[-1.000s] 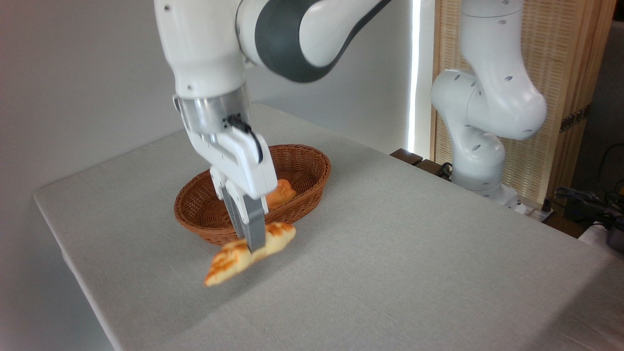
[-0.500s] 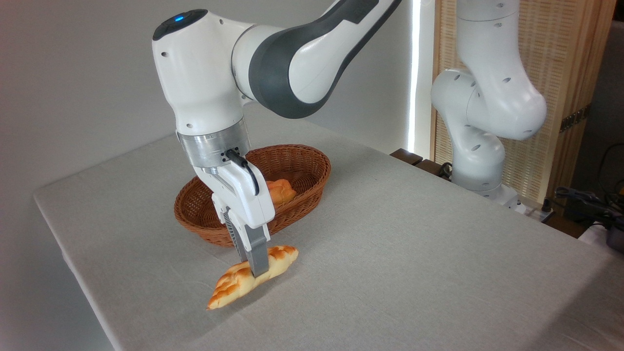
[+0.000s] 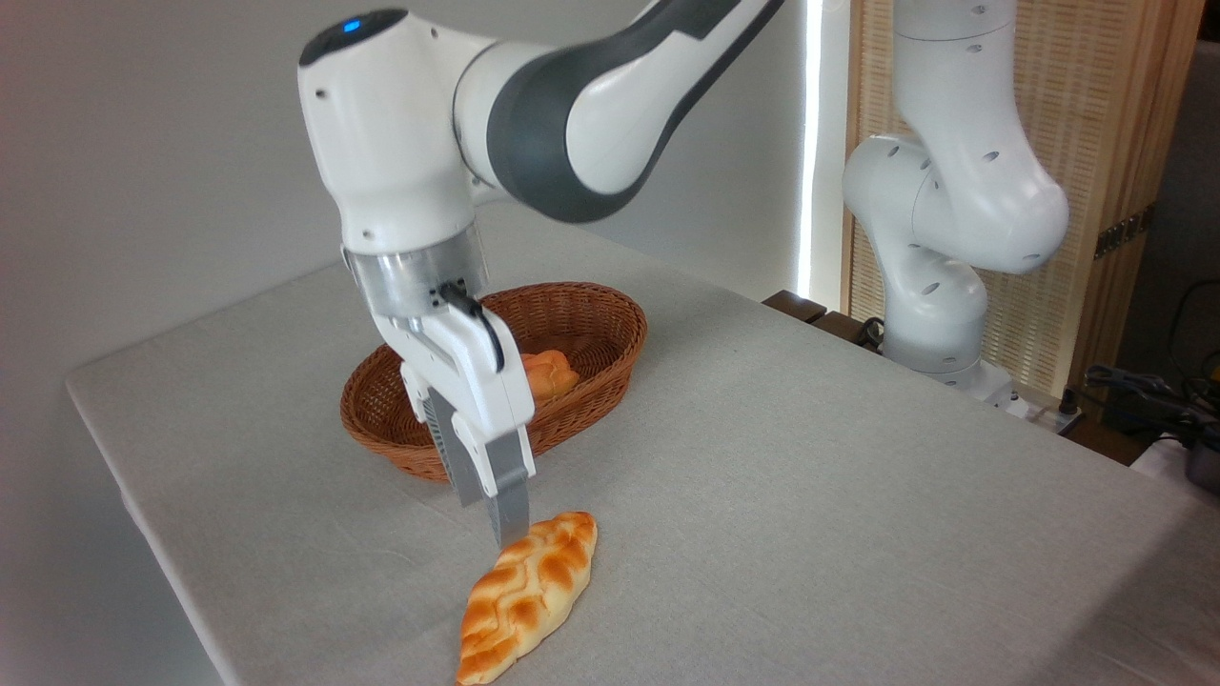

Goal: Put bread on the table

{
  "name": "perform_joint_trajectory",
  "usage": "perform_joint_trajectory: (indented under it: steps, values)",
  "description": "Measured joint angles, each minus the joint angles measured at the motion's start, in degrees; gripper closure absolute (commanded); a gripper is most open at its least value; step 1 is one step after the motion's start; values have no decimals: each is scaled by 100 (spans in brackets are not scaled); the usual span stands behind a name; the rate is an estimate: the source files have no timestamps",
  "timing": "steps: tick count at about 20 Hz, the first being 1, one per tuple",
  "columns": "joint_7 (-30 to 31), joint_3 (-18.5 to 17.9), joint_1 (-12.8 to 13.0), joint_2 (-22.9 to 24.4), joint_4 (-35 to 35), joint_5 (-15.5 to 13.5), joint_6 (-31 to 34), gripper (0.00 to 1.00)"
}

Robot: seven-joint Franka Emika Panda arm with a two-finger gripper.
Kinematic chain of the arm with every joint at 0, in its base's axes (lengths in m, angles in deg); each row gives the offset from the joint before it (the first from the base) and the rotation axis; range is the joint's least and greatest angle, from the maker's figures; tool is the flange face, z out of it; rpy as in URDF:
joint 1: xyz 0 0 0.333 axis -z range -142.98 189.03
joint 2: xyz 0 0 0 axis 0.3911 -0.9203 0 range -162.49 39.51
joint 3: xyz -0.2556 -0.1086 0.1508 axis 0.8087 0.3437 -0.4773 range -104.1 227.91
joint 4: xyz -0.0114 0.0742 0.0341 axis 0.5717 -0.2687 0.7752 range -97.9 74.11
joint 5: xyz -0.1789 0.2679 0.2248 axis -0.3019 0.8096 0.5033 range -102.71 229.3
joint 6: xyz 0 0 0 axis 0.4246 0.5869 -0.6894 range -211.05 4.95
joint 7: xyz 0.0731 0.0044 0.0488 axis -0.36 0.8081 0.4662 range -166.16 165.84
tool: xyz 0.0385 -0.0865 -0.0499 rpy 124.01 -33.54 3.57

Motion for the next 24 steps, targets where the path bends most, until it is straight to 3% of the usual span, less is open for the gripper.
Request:
perform_joint_trajectory:
  steps: [3,6,8,10,24]
  values:
    - [1,106,-243,228,237,-49,291,0]
    - [1,280,-492,451,779,-495,1218,0]
    - [1,287,-527,525,1199,-802,1875,0]
    - [1,305,-534,562,1470,-926,2262,0]
    - [150,490,-565,591,1590,-941,2392,0]
